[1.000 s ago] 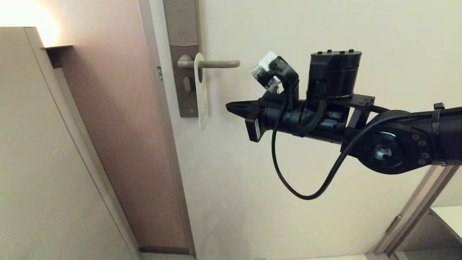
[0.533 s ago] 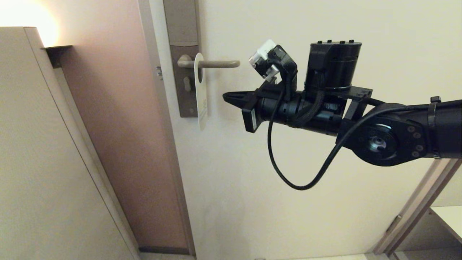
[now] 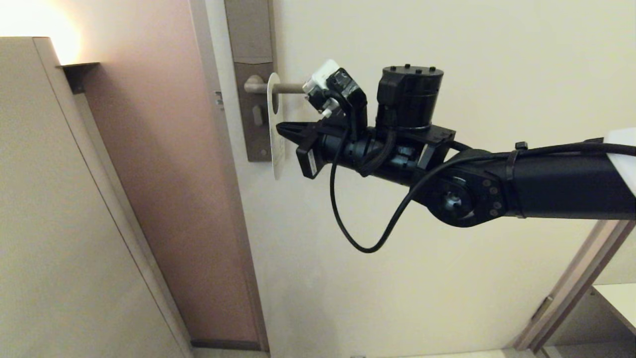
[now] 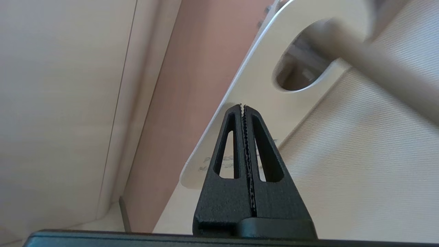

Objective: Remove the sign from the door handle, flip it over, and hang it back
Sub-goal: Hang the sign back with the other side facing out

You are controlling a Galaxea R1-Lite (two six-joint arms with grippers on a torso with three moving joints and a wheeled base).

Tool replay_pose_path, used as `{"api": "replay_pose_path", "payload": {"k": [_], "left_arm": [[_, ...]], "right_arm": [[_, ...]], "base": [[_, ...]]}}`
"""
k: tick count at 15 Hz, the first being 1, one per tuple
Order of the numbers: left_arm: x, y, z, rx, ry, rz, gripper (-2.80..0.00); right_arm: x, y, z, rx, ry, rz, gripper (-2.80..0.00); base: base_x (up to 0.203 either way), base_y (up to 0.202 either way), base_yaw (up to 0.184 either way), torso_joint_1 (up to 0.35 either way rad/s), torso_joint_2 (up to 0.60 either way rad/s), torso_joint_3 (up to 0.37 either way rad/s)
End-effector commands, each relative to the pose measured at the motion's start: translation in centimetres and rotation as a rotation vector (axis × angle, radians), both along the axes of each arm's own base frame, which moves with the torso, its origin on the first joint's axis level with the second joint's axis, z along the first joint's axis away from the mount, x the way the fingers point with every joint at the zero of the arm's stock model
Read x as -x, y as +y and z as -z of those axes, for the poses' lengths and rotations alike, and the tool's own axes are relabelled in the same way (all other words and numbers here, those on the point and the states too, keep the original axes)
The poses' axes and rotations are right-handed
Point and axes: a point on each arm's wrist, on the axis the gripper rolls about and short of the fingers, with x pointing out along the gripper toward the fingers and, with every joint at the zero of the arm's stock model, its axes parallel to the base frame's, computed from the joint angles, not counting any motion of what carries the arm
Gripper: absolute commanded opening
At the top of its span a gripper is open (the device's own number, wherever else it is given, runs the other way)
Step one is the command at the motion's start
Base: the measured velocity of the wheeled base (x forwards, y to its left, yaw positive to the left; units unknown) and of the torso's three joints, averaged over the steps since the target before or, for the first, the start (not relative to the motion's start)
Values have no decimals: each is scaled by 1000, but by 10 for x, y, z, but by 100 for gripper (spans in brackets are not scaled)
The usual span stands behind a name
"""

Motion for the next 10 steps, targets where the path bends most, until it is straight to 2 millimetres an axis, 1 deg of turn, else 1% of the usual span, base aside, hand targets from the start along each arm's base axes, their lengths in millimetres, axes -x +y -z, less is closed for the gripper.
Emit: {"api": "replay_pose_path", "payload": {"k": [1,7,10], "left_arm": [[0,0,0,0,1,0,-280],[0,0,0,0,1,2,-280],[0,0,0,0,1,2,-280]], "right_arm": [[-5,11,15,12,12,-10,-280],[-4,46,17,-58,-72,-59,-280],[-5,57,25,-88,-117,-12,-280]], "base": [[0,0,0,0,0,0],[0,0,0,0,0,0],[0,0,0,0,0,0]]}}
